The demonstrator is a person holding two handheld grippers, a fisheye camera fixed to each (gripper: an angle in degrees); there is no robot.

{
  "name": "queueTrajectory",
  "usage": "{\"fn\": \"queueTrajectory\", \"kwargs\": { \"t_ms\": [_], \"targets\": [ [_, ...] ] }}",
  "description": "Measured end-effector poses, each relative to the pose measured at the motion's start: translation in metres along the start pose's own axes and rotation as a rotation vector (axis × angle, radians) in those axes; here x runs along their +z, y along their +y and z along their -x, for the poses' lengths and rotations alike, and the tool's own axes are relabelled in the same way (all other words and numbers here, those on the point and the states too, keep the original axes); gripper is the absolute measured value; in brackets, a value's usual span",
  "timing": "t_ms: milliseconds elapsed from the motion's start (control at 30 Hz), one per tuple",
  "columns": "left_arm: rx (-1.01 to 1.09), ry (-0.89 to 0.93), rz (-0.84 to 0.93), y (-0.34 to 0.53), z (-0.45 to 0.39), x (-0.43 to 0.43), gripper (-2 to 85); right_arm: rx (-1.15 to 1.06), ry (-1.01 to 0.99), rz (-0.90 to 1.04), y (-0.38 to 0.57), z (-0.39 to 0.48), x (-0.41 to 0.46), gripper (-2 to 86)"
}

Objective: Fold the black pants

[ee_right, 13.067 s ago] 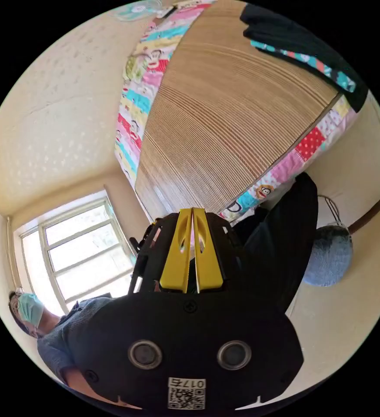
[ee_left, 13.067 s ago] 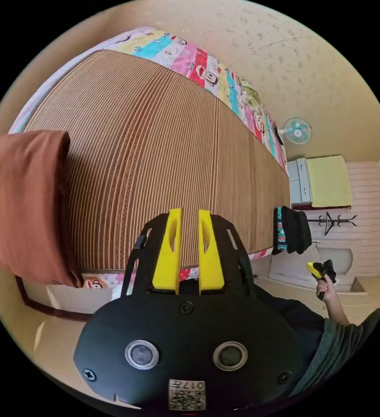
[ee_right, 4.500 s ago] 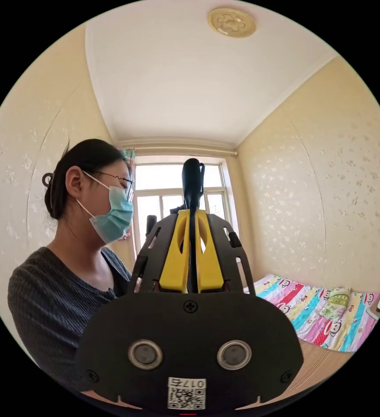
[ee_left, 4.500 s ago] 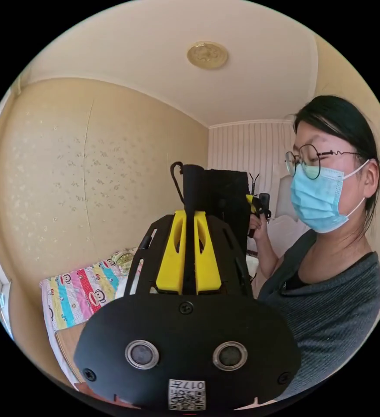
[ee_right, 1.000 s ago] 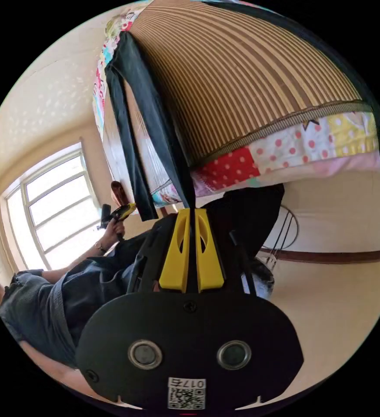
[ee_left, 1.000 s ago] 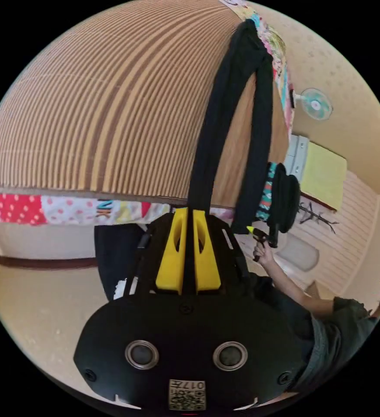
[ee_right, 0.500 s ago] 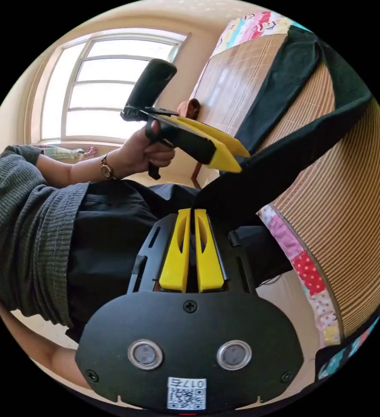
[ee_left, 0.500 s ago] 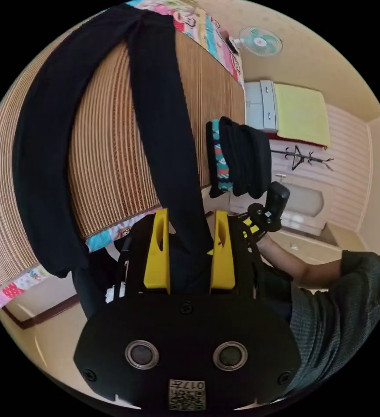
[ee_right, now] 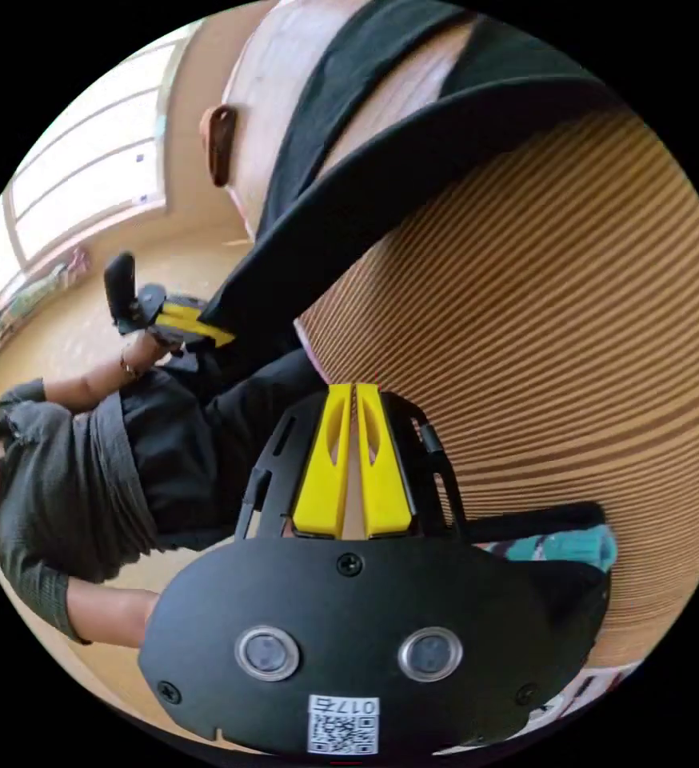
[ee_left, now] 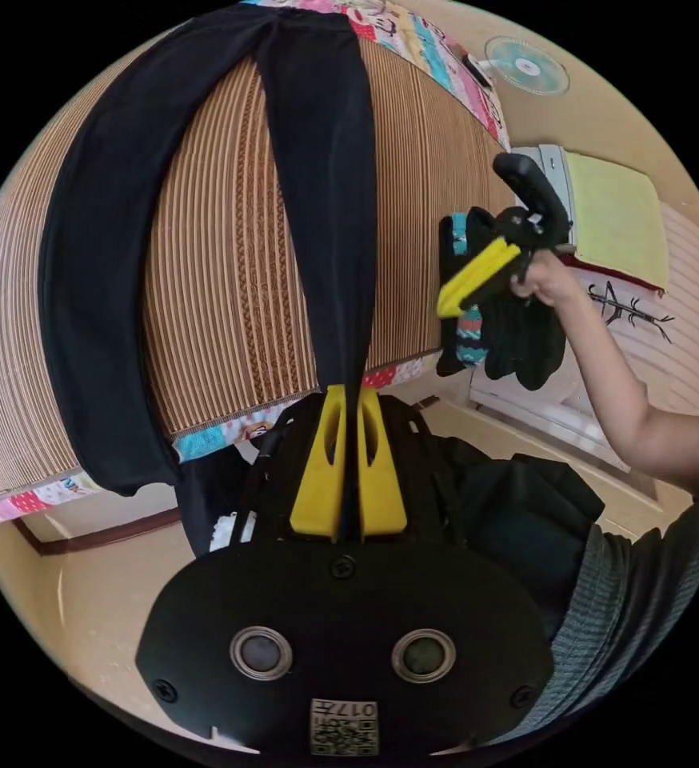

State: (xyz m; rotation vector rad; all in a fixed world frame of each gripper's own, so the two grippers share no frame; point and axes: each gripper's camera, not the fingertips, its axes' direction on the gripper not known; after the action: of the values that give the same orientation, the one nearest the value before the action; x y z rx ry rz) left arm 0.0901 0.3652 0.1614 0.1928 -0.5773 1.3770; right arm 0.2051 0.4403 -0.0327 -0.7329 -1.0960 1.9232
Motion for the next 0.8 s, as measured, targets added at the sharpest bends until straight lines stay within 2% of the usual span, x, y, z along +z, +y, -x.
{"fn": "queueTrajectory", "kwargs": {
  "t_ms": [33,67,100,167,267,400,500,600,667,733,800],
  "targets": [
    [-0.008,0.006,-0.024,0.003,0.003,-0.001,0.0,0.137,-0.063,-0.182,-0.014,-0.04,-0.047,3.1],
    [-0.008,0.019,-0.081,0.01,0.006,-0.004,0.0,0.211,-0.163,-0.444,-0.019,-0.073,-0.094,3.6],
    [-0.004,0.041,-0.12,0.015,0.009,-0.005,0.0,0.233,-0.215,-0.579,-0.019,-0.088,-0.114,3.9],
    [-0.014,0.077,-0.146,0.021,0.012,-0.003,0.0,0.381,-0.382,-0.987,-0.017,-0.137,-0.161,6.2],
    [-0.025,0.108,-0.166,0.029,0.016,0.001,-0.1,0.515,-0.523,-1.141,-0.043,-0.166,-0.168,11.4],
    [-0.08,0.185,-0.196,0.031,0.031,0.007,-0.1,0.431,-0.533,-1.181,-0.089,-0.166,-0.169,10.4],
    [-0.096,0.212,-0.191,0.024,0.04,0.011,-0.1,0.395,-0.38,-1.149,-0.125,-0.151,-0.177,7.2],
    [-0.075,0.227,-0.203,0.021,0.043,0.004,-0.1,0.543,0.023,-1.204,-0.135,-0.091,-0.198,3.6],
    [-0.054,0.297,-0.234,0.026,0.047,-0.007,-0.1,0.393,0.393,-1.094,-0.17,-0.014,-0.216,2.5],
    [-0.061,0.424,-0.284,0.038,0.058,-0.022,-0.2,0.304,0.593,-1.038,-0.198,0.042,-0.218,2.2],
    [-0.14,0.542,-0.353,0.059,0.081,-0.042,-0.2,0.186,0.623,-1.029,-0.224,0.085,-0.22,2.0]
  ]
}}
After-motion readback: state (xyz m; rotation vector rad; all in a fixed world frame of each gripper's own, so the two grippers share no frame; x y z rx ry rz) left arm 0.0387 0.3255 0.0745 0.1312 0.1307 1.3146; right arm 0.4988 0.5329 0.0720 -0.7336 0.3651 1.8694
